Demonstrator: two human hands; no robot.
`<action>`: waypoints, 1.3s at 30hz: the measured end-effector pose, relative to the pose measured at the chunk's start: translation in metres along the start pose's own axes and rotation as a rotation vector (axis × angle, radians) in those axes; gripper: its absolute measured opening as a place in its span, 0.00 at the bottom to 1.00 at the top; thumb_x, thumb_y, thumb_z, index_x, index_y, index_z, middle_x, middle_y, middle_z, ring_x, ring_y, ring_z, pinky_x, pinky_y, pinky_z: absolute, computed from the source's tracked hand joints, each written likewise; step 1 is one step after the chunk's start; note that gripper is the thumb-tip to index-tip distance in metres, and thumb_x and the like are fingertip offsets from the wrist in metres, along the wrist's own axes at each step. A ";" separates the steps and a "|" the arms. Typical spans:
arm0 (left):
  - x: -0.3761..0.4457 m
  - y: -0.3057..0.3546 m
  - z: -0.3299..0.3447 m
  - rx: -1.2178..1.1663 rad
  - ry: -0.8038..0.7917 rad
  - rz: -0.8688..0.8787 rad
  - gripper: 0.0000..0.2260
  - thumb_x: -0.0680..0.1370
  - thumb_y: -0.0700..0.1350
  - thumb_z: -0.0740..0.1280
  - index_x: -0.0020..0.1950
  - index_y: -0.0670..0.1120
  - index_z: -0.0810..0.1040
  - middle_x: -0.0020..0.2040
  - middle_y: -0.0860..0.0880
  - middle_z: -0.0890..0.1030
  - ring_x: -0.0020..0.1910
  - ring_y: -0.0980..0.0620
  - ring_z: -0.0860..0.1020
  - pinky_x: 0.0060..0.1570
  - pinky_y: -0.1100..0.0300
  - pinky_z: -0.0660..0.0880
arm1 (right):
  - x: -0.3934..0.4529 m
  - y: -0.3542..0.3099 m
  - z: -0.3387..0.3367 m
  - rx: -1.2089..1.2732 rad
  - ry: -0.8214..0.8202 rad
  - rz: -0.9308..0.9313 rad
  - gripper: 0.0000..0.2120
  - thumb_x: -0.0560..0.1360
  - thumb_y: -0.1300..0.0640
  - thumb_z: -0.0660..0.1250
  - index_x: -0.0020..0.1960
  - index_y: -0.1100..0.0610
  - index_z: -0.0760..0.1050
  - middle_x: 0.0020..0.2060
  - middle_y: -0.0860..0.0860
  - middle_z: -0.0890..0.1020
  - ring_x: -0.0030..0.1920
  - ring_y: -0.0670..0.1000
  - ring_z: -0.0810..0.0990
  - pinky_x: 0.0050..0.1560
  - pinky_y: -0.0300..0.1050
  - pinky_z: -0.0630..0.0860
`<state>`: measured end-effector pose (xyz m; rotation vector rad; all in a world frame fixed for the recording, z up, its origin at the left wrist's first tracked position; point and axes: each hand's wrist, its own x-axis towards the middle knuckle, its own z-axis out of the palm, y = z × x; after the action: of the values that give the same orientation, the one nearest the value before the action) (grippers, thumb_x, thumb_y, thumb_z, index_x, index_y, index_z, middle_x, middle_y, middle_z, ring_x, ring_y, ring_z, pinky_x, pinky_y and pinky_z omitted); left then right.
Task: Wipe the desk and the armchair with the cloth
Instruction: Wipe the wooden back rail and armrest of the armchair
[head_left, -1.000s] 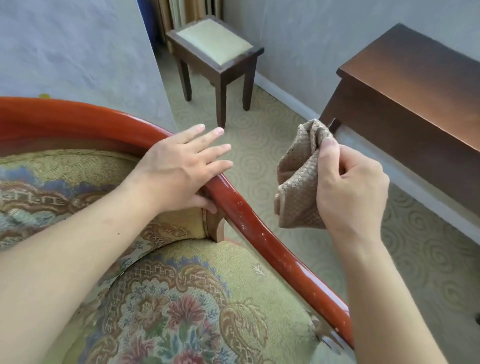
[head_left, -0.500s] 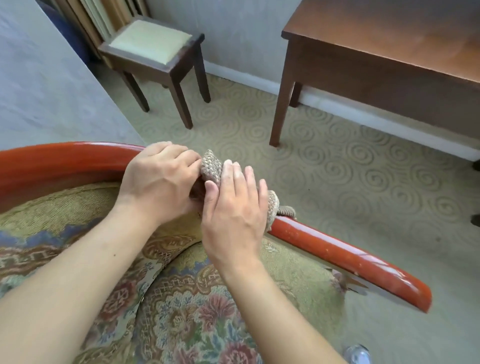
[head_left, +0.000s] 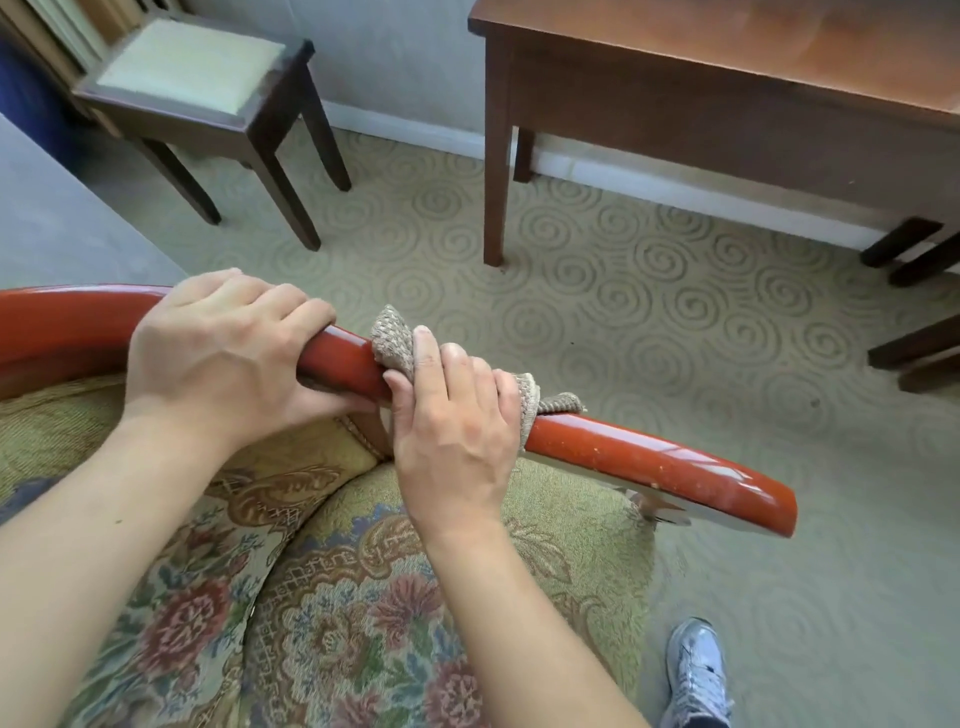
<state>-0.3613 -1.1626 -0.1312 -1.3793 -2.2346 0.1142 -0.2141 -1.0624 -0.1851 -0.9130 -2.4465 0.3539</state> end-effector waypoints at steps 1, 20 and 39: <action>0.000 0.000 0.000 0.010 -0.001 0.002 0.32 0.72 0.76 0.61 0.45 0.46 0.80 0.42 0.45 0.84 0.42 0.40 0.82 0.47 0.50 0.71 | -0.002 0.007 -0.002 -0.021 -0.003 0.000 0.21 0.84 0.44 0.55 0.67 0.55 0.77 0.54 0.52 0.82 0.52 0.56 0.79 0.62 0.53 0.69; 0.000 0.001 -0.001 0.024 -0.126 -0.008 0.31 0.72 0.76 0.60 0.45 0.48 0.78 0.42 0.47 0.82 0.44 0.41 0.80 0.50 0.50 0.70 | 0.028 -0.004 -0.045 0.322 -0.179 0.240 0.18 0.84 0.47 0.55 0.67 0.50 0.77 0.59 0.46 0.82 0.61 0.51 0.78 0.65 0.51 0.67; 0.007 0.031 -0.016 -0.210 -0.303 0.008 0.42 0.63 0.78 0.63 0.60 0.46 0.82 0.58 0.45 0.85 0.67 0.43 0.78 0.68 0.45 0.67 | 0.038 0.035 -0.061 0.348 -0.145 0.219 0.12 0.84 0.52 0.56 0.52 0.58 0.74 0.47 0.55 0.81 0.50 0.59 0.78 0.51 0.52 0.67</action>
<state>-0.3314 -1.1446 -0.1250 -1.5699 -2.5501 0.0994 -0.1870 -1.0071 -0.1338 -1.0286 -2.3087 0.9205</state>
